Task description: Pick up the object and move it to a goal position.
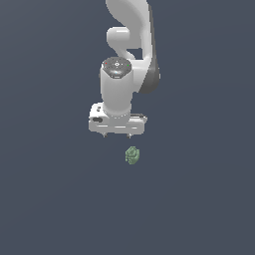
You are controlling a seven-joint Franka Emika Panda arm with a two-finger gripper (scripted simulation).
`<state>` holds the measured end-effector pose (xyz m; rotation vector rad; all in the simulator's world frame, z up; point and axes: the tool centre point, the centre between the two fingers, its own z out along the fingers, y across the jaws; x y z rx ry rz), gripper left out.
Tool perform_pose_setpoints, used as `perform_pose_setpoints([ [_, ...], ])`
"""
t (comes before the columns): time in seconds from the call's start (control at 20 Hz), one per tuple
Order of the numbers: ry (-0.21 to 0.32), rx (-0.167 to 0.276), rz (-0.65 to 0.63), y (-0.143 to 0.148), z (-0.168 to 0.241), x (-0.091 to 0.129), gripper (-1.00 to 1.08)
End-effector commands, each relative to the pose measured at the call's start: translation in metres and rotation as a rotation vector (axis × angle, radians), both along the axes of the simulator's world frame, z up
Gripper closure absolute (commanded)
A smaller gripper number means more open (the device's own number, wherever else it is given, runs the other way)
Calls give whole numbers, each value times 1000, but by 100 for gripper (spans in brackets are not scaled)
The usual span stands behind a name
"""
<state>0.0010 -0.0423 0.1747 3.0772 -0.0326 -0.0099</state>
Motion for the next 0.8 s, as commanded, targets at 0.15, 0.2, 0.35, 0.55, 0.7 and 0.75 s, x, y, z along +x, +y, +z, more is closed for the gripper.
perform_pose_setpoints([
  [0.15, 1, -2, 1, 0, 0, 0, -92],
  [0.2, 0, 0, 1, 1, -2, 1, -92],
  [0.35, -1, 6, 3, 8, -10, 4, -92],
  [0.55, -3, 22, 7, 25, -27, 10, -92],
  [0.7, -5, 38, 9, 40, -45, 16, -92],
  [0.75, -5, 43, 9, 45, -50, 17, -92],
])
